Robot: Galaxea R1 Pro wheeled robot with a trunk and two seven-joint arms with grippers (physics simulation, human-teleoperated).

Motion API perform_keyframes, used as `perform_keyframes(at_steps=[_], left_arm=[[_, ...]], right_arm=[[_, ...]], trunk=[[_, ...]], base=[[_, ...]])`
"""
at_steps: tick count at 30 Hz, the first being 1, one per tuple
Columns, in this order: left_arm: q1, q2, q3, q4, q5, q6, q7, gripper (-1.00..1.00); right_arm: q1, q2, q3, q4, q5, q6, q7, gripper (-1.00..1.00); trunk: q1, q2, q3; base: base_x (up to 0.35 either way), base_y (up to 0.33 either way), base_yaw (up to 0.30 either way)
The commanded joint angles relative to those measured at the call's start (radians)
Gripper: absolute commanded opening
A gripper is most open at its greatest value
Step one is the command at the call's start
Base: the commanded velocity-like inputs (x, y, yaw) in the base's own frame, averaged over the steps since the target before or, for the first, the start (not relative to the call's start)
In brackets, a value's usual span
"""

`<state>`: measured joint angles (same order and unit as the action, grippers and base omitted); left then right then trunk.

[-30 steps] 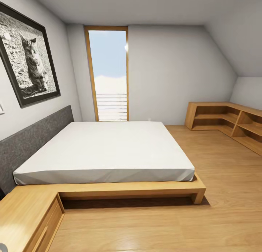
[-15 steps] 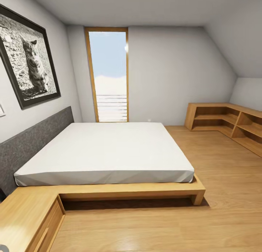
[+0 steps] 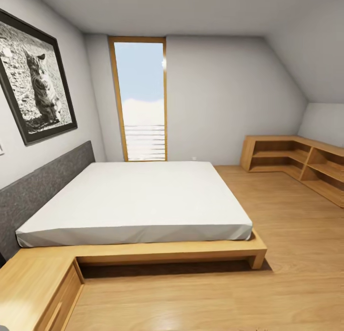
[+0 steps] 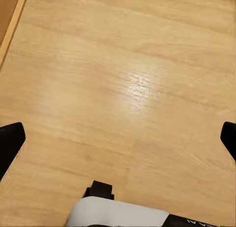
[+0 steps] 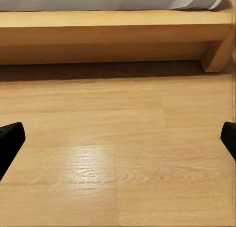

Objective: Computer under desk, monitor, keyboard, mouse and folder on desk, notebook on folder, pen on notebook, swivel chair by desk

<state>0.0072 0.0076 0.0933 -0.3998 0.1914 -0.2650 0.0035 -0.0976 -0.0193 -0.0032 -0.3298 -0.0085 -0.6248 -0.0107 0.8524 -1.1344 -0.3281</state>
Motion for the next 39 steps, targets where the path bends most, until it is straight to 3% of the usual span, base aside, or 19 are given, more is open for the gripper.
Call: perform_keyframes(at_steps=[1,13,26,39], left_arm=[[0.001,0.001,-0.002,0.000,0.007,-0.010,0.000,1.00],[0.001,0.023,-0.008,0.060,0.005,-0.042,-0.007,1.00],[0.001,0.032,-0.009,0.068,0.006,-0.043,-0.009,1.00],[0.001,0.033,-0.044,0.068,0.005,-0.047,-0.008,1.00]], right_arm=[[-0.005,-0.003,0.000,0.009,0.000,-0.008,-0.001,1.00],[-0.013,-0.006,0.003,0.029,0.003,-0.015,0.000,1.00],[-0.013,-0.002,0.003,0.027,-0.004,-0.010,-0.002,1.00],[-0.013,0.000,0.003,0.030,-0.001,-0.010,-0.002,1.00]], trunk=[[0.000,-0.001,-0.001],[0.000,-0.001,-0.001],[0.000,-0.001,-0.001],[0.000,-0.001,-0.001]], base=[[0.000,0.000,-0.226],[0.000,0.000,-0.259],[0.000,0.000,-0.270],[0.000,0.000,-0.265]])
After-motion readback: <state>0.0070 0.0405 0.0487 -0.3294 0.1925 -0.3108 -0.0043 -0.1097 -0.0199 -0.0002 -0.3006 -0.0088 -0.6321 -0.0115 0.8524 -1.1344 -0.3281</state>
